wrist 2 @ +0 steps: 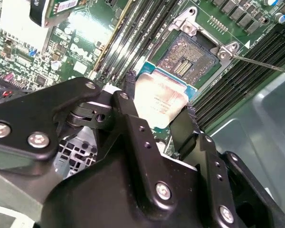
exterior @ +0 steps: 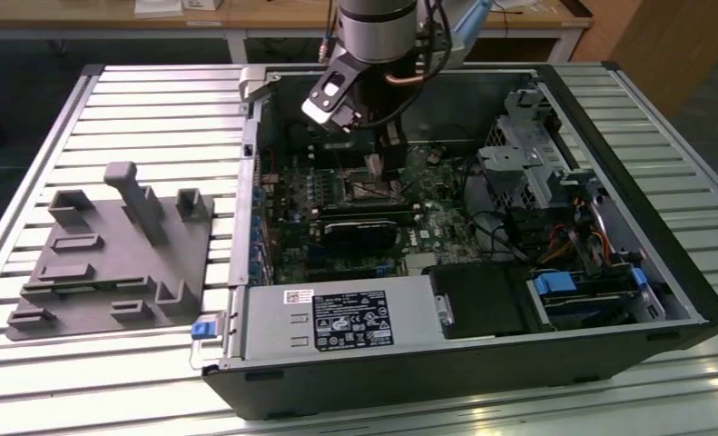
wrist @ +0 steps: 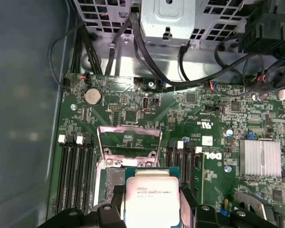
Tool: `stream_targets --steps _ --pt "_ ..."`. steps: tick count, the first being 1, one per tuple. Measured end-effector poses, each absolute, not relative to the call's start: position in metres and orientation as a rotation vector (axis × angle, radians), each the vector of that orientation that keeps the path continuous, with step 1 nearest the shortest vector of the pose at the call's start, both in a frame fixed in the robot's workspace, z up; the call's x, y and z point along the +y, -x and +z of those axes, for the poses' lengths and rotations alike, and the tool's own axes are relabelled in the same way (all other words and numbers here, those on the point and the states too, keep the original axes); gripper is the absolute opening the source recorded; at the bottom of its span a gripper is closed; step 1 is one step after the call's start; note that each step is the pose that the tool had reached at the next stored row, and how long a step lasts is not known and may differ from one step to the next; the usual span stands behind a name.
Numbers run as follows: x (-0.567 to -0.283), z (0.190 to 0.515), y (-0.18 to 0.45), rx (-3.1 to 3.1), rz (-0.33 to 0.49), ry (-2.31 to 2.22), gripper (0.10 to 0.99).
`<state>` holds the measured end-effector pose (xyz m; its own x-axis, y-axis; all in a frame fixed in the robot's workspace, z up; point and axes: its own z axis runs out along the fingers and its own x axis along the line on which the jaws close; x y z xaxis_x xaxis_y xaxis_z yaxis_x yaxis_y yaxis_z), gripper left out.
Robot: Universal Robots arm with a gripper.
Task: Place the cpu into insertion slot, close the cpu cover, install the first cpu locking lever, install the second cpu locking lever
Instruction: 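Place the cpu into insertion slot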
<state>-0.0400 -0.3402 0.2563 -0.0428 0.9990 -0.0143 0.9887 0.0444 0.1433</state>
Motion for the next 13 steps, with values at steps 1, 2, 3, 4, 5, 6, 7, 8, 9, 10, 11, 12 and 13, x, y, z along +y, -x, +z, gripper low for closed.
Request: stream_targets --steps 1,2,3,4,5,6,7,8,9,10,11,12,13 --pt "-0.339 0.255 0.040 2.188 0.142 -2.094 0.541" --pt "-0.339 0.254 0.041 2.188 0.142 -2.094 0.541" --pt "-0.338 0.253 0.041 2.187 0.142 -2.093 0.541" --pt "-0.337 0.252 0.041 2.187 0.141 -2.093 0.541" --pt "-0.336 0.251 0.042 2.187 0.140 -2.093 0.541" --pt "-0.335 0.249 0.042 2.186 0.138 -2.092 0.541" --pt "-0.334 0.248 0.042 2.186 0.137 -2.091 0.541" --pt "-0.333 0.246 0.042 2.185 0.135 -2.090 0.541" --pt "-0.332 0.245 0.043 2.184 0.132 -2.089 0.541" --pt "-0.331 0.244 0.043 2.183 0.130 -2.088 0.541" --pt "-0.331 0.242 0.044 2.183 0.129 -2.088 0.541" --pt "-0.330 0.241 0.044 2.182 0.129 -2.088 0.541" --pt "-0.329 0.239 0.044 2.182 0.128 -2.088 0.541"
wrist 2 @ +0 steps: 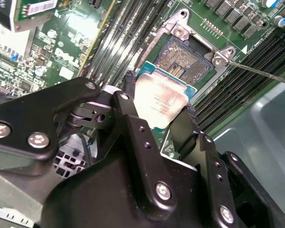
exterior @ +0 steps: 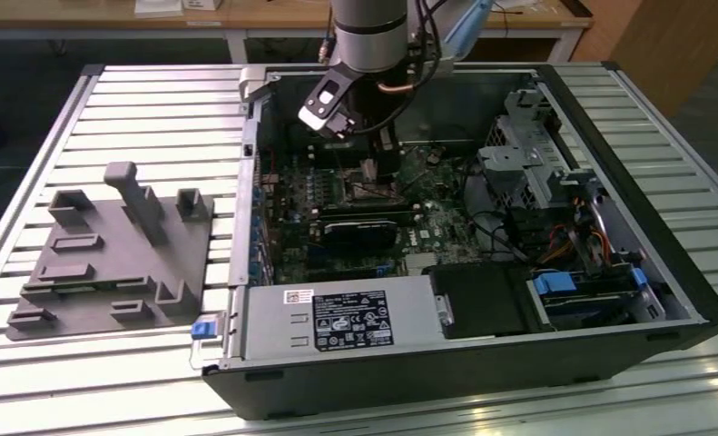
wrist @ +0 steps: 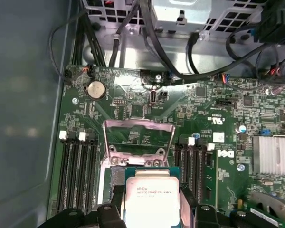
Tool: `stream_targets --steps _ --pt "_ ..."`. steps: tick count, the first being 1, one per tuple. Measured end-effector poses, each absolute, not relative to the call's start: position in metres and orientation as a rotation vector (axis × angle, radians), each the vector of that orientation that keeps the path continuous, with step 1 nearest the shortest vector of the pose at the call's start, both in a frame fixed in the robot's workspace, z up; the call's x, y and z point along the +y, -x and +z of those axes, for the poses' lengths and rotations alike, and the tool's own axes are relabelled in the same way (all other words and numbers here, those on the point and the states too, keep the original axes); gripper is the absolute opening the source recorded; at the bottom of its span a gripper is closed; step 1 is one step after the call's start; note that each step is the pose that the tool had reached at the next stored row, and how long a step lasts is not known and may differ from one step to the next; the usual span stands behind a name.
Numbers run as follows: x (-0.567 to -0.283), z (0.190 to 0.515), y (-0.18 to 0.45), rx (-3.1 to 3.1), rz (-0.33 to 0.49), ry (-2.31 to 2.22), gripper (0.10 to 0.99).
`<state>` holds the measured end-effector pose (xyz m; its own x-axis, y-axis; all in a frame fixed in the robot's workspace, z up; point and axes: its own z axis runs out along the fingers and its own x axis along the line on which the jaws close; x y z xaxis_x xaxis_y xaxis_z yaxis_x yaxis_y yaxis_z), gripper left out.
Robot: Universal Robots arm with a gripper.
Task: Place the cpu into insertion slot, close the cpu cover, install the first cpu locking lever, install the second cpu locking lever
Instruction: 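Place the cpu into insertion slot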
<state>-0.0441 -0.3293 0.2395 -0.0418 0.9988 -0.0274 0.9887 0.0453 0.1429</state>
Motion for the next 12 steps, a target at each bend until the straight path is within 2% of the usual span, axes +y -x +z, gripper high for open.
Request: stream_targets --steps 12 --pt "-0.322 0.226 0.050 2.175 0.124 -2.091 0.541"
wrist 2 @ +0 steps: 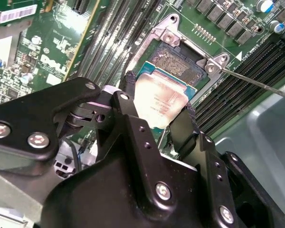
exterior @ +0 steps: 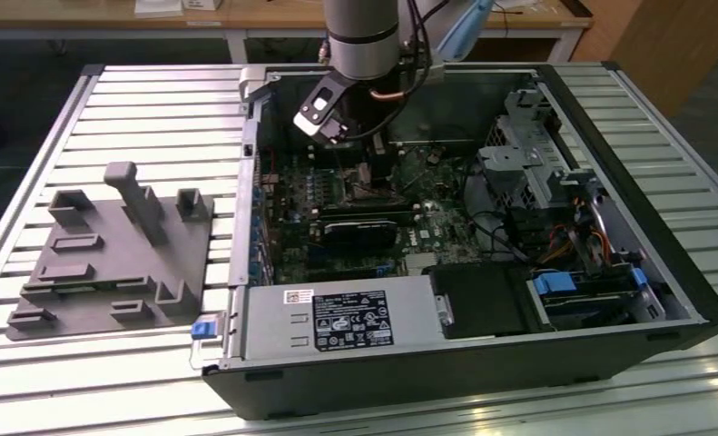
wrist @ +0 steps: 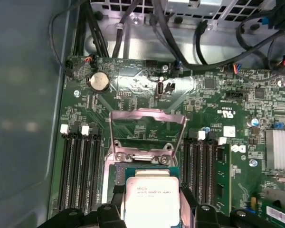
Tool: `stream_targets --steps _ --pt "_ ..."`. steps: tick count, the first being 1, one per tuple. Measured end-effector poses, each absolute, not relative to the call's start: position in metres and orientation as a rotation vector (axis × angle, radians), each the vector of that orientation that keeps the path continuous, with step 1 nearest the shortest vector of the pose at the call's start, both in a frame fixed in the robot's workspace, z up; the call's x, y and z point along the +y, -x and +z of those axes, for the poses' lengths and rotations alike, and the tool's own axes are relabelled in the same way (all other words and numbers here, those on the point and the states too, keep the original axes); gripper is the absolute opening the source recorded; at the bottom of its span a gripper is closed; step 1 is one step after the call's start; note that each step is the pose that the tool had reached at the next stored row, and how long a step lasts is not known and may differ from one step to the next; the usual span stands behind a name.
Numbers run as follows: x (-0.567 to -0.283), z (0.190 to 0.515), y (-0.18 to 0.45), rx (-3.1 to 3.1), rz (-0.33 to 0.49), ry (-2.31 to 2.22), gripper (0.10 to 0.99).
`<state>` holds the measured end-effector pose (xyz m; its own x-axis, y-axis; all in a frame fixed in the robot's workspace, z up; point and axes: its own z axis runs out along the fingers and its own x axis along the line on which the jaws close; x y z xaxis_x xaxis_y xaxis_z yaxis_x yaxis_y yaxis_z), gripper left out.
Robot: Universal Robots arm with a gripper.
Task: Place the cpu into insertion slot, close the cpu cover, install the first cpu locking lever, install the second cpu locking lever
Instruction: 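Place the cpu into insertion slot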
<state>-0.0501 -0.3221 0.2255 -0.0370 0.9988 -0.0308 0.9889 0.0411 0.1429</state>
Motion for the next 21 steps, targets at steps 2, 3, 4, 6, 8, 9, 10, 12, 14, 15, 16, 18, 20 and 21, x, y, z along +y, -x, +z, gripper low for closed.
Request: stream_targets --steps 2,3,4,6,8,9,10,12,14,15,16,18,20,21 --pt "-0.321 0.223 0.050 2.175 0.124 -2.092 0.541" --pt "-0.321 0.222 0.050 2.173 0.124 -2.093 0.541" --pt "-0.321 0.220 0.050 2.169 0.123 -2.098 0.541" --pt "-0.321 0.218 0.051 2.159 0.123 -2.107 0.541" --pt "-0.321 0.216 0.051 2.153 0.122 -2.113 0.541" --pt "-0.321 0.214 0.051 2.149 0.121 -2.116 0.541" --pt "-0.321 0.214 0.052 2.146 0.121 -2.120 0.541" --pt "-0.321 0.212 0.053 2.135 0.120 -2.130 0.541" --pt "-0.321 0.210 0.053 2.121 0.119 -2.143 0.541" --pt "-0.321 0.209 0.053 2.116 0.119 -2.149 0.541" --pt "-0.321 0.209 0.053 2.111 0.118 -2.153 0.541" --pt "-0.321 0.207 0.054 2.107 0.118 -2.157 0.541" --pt "-0.320 0.205 0.054 2.105 0.118 -2.159 0.541" --pt "-0.319 0.204 0.054 2.105 0.117 -2.159 0.541"
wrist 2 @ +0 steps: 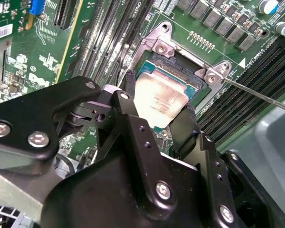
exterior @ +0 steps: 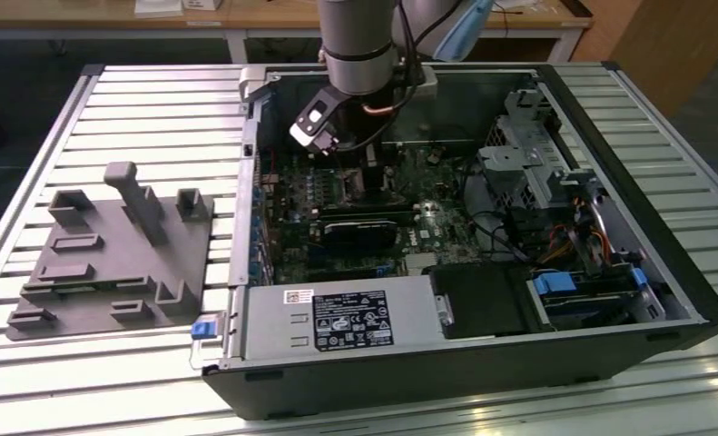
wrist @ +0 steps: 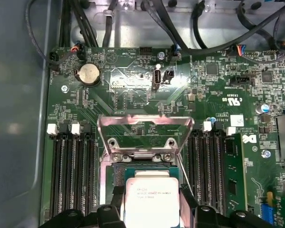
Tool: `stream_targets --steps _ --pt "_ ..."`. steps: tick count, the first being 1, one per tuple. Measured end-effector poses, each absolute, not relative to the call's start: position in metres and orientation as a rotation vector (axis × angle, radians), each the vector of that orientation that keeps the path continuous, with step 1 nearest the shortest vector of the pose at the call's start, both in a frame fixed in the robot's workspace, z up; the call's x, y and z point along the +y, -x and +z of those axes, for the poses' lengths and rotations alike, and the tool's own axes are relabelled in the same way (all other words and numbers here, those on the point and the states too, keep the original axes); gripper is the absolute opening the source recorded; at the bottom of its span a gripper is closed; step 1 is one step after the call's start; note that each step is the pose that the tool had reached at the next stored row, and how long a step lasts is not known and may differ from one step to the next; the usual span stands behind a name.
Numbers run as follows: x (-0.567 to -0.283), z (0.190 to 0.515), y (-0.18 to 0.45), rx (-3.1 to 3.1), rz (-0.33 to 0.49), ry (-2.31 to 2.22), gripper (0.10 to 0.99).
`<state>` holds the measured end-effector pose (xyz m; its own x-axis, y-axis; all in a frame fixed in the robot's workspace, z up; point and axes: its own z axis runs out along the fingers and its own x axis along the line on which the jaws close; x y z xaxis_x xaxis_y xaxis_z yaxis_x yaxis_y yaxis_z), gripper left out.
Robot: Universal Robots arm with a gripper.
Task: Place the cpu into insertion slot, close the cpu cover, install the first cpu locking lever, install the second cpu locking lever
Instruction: 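Place the cpu into insertion slot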
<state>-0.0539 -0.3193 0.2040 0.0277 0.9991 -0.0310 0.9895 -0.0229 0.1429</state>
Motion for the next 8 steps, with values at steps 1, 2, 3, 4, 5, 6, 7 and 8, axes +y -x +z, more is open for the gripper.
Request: stream_targets --steps 1,2,3,4,5,6,7,8 --pt "-0.3189 0.2035 0.0539 2.105 0.118 -2.159 0.541" --pt "-0.3185 0.2029 0.0539 2.105 0.118 -2.159 0.541" --pt "-0.3182 0.2023 0.0539 2.105 0.118 -2.159 0.541" --pt "-0.3181 0.2016 0.0539 2.105 0.117 -2.159 0.541" --pt "-0.3180 0.2009 0.0539 2.104 0.117 -2.159 0.541" --pt "-0.3179 0.2001 0.0539 2.104 0.117 -2.159 0.541" --pt "-0.3178 0.1993 0.0539 2.104 0.117 -2.160 0.541" --pt "-0.3175 0.1985 0.0539 2.103 0.117 -2.160 0.541"
